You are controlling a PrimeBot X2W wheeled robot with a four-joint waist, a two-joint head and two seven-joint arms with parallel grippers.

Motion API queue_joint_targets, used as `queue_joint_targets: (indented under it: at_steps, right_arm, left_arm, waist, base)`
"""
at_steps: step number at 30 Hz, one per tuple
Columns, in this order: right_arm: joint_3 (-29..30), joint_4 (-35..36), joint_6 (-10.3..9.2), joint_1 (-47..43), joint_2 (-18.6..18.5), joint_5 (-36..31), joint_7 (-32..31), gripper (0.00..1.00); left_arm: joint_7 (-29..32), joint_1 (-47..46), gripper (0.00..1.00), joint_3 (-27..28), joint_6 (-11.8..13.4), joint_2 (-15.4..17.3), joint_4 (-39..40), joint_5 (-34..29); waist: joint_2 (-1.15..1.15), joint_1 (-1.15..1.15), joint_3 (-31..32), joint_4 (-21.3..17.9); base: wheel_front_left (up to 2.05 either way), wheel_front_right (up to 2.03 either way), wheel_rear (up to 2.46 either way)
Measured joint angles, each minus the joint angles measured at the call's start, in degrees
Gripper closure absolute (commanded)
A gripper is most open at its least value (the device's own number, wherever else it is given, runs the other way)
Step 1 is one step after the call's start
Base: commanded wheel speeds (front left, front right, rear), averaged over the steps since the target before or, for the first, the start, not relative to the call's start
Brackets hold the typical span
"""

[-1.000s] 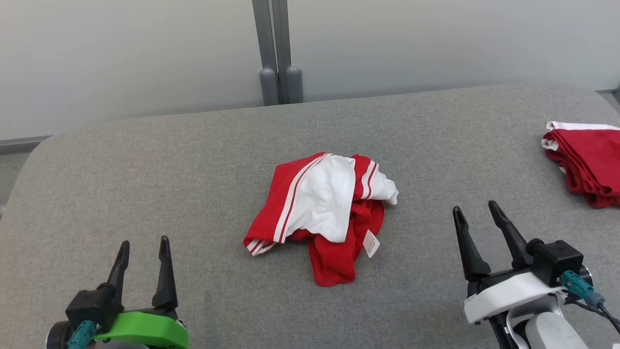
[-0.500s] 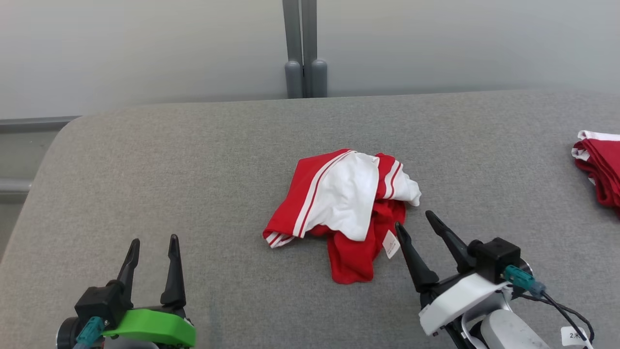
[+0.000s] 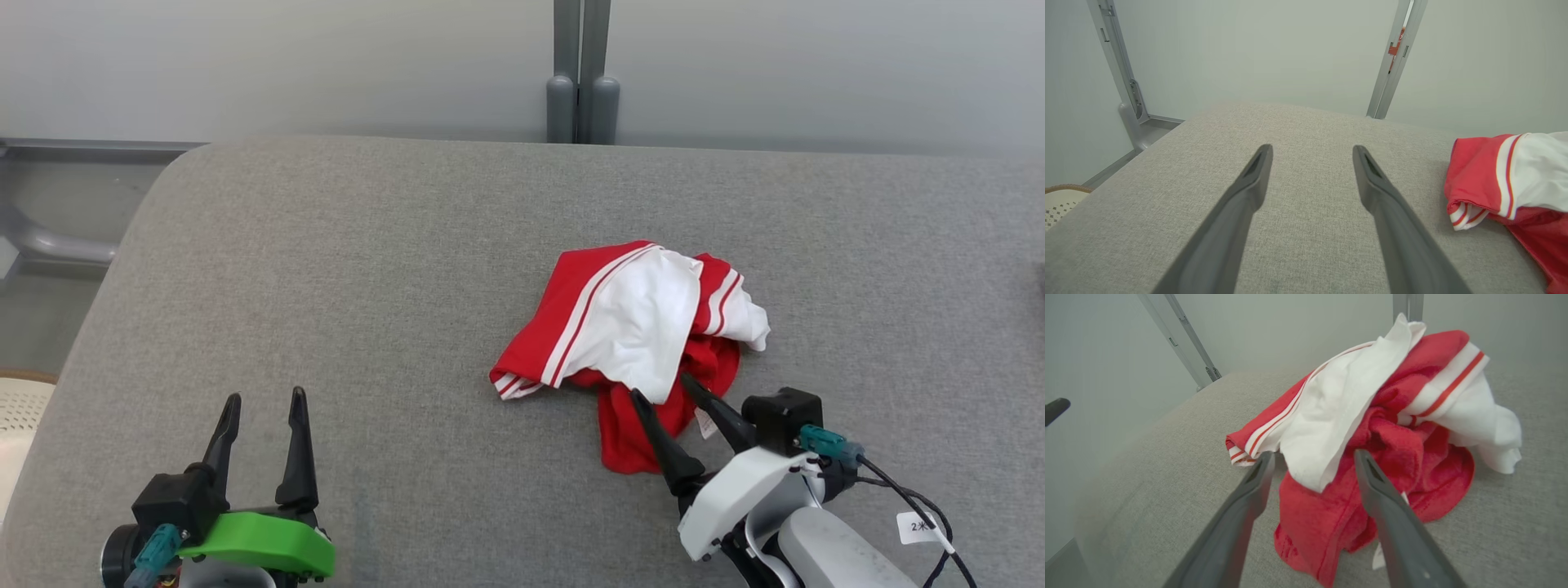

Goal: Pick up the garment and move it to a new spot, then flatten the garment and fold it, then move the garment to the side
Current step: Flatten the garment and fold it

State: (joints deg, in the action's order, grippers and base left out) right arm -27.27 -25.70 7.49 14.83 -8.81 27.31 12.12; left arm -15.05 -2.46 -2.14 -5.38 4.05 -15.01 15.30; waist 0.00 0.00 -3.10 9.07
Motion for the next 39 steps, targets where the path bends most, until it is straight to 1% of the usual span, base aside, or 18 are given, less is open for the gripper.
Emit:
queue_joint_targets:
  at_steps: [2, 3, 4, 5, 7, 12, 17, 21, 24, 27, 31, 33, 36, 39]
  right_arm:
    - [-0.2, -0.8, 0.0, 0.3, 0.0, 0.4, 0.3, 0.0]
    - [-0.2, -1.1, 0.0, 0.5, 0.1, 0.5, 0.5, 0.13]
    - [-0.2, -1.5, 0.0, 0.8, 0.0, 0.8, 0.6, 0.28]
    - [-0.1, -1.9, 0.0, 1.0, 0.1, 0.8, 0.9, 0.5]
    - [0.2, -2.5, 0.0, 1.3, 0.3, 0.8, 1.2, 1.0]
    - [0.4, -2.6, 0.0, 2.0, 0.5, 0.6, 2.1, 1.0]
    - [-0.5, 0.2, 0.0, 3.9, 0.2, 1.0, 2.6, 1.0]
    - [-2.9, 0.8, 0.0, 8.4, -1.9, 1.6, 1.7, 1.0]
    - [-5.3, 0.0, 0.0, 13.4, -2.8, 3.2, -0.3, 1.0]
    - [-8.9, -3.2, 0.0, 19.3, -3.5, 4.9, -2.7, 1.0]
    - [-14.5, -9.3, -0.01, 27.8, -3.0, 8.5, -4.1, 1.0]
    - [-17.0, -12.3, -0.01, 31.7, -2.1, 10.3, -4.0, 1.0]
    - [-21.2, -16.9, -0.01, 37.8, 0.3, 13.2, -2.6, 1.0]
    - [-24.0, -21.3, -0.01, 41.6, 2.6, 16.2, -0.8, 1.0]
  left_arm:
    - [0.0, 0.0, 0.0, 0.0, -0.2, -0.1, -0.2, -0.2]
    - [0.0, -0.1, 0.0, 0.1, -0.2, -0.1, -0.2, -0.2]
    - [0.0, -0.2, 0.0, 0.1, -0.2, -0.2, -0.3, -0.2]
    - [0.0, -0.2, 0.0, 0.1, -0.2, -0.2, -0.3, -0.3]
    - [0.0, -0.3, 0.0, 0.1, -0.4, -0.2, -0.5, -0.4]
    - [0.0, -0.7, 0.0, 0.0, -0.7, -0.4, -0.9, -0.6]
    - [0.0, -0.8, 0.0, -0.4, -0.9, -0.5, -1.3, -0.7]
    - [0.0, -1.8, 0.0, -1.7, -1.1, -0.8, -1.4, -0.7]
    - [0.0, -2.2, 0.0, -2.1, -1.2, -0.9, -1.4, -0.2]
    - [0.0, -2.5, 0.0, -2.9, -1.2, -1.0, -1.6, 0.5]
    - [0.0, -3.6, 0.0, -4.7, -1.1, -1.0, -1.7, 3.0]
    - [0.0, -4.1, 0.0, -5.9, -1.0, -1.1, -1.6, 4.0]
    - [0.0, -5.2, 0.0, -7.5, -0.1, -1.1, -1.2, 5.7]
    - [0.0, -6.3, 0.0, -8.9, 0.4, -1.1, -1.2, 6.1]
  waist:
    - [0.0, 0.0, -0.2, 0.6]
    - [0.0, 0.0, -0.3, 0.8]
    - [0.0, 0.0, -0.4, 1.0]
    - [0.0, 0.0, -0.5, 1.2]
    - [0.0, 0.0, -0.6, 1.6]
    - [0.0, 0.0, -0.6, 2.7]
    - [0.0, 0.0, -0.5, 4.3]
    - [0.0, 0.0, -0.7, 6.8]
    - [0.0, 0.0, -1.0, 9.3]
    - [0.0, 0.0, -1.7, 12.0]
    - [0.0, 0.0, -3.0, 15.8]
    - [0.0, 0.0, -3.9, 17.4]
    - [0.0, 0.0, -5.9, 19.4]
    - [0.0, 0.0, -7.9, 20.7]
  base:
    - [0.0, 0.0, 0.0]
    - [0.0, 0.0, 0.0]
    - [0.0, 0.0, 0.0]
    - [0.0, 0.0, 0.0]
    - [0.0, 0.0, 0.0]
    - [0.0, 0.0, 0.0]
    - [0.0, 0.0, 0.0]
    - [0.0, 0.0, 0.0]
    - [0.0, 0.0, 0.0]
    - [0.0, 0.0, 0.0]
    - [0.0, 0.0, 0.0]
    - [0.0, 0.0, 0.0]
    - [0.0, 0.0, 0.0]
    - [0.0, 0.0, 0.0]
